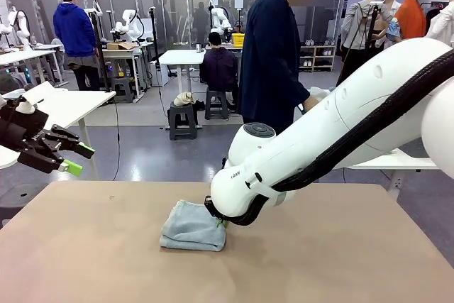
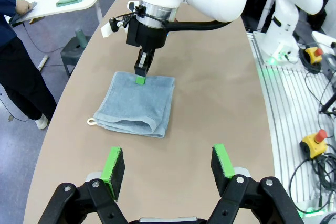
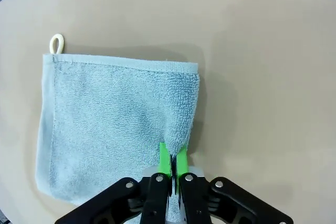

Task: Fold the towels and place them in the basket.
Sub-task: Place the folded Towel with hook on the right side of the table.

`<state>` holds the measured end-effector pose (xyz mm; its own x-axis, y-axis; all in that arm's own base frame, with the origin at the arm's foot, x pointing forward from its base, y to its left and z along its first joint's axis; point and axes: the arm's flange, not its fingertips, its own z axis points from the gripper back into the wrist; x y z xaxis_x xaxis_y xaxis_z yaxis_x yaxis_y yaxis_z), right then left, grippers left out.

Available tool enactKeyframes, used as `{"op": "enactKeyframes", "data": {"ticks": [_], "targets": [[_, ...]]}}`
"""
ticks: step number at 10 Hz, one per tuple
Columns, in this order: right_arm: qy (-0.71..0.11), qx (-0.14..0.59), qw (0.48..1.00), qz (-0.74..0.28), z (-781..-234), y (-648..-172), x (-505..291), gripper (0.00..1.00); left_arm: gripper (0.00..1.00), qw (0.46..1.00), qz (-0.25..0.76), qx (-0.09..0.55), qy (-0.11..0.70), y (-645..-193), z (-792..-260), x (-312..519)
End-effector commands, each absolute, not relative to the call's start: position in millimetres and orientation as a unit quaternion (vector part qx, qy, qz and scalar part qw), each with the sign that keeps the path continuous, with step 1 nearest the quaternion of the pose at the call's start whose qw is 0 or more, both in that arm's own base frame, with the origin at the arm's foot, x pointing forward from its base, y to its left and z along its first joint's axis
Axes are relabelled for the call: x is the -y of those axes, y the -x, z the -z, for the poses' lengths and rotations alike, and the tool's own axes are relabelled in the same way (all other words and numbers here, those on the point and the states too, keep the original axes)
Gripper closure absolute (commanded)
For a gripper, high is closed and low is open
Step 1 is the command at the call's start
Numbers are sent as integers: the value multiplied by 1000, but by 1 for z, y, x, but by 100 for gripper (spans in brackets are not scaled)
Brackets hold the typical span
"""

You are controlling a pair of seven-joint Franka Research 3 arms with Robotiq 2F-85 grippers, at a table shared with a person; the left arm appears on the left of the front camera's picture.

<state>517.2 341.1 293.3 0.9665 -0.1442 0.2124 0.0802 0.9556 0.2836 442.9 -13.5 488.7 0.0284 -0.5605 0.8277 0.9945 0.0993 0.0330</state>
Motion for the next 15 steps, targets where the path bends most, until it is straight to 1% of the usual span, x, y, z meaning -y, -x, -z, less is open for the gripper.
{"op": "enactKeyframes", "data": {"ticks": [1,7,8,9,10,12,13,14,15], "targets": [[-141,105,983,50,-293,-522,-342,100,16,642,601,362,309,-441,-491,13],[-137,116,982,56,-294,-518,-341,100,16,642,601,362,309,-441,-491,13],[-136,114,983,56,-295,-519,-341,95,16,642,601,362,309,-441,-491,13],[-95,121,986,61,-298,-521,-328,96,16,642,601,362,309,-441,-491,13],[-85,158,983,37,-312,-522,-302,96,16,642,601,362,309,-441,-491,13],[-99,164,981,-12,-333,-531,-250,96,16,642,601,362,309,-441,-491,13],[-89,172,981,-21,-341,-539,-219,96,16,642,601,362,309,-441,-491,13],[-78,173,982,-10,-349,-547,-183,96,16,642,601,362,309,-441,-491,13],[-69,166,984,-11,-352,-553,-150,96,16,642,601,362,309,-441,-491,13]]}}
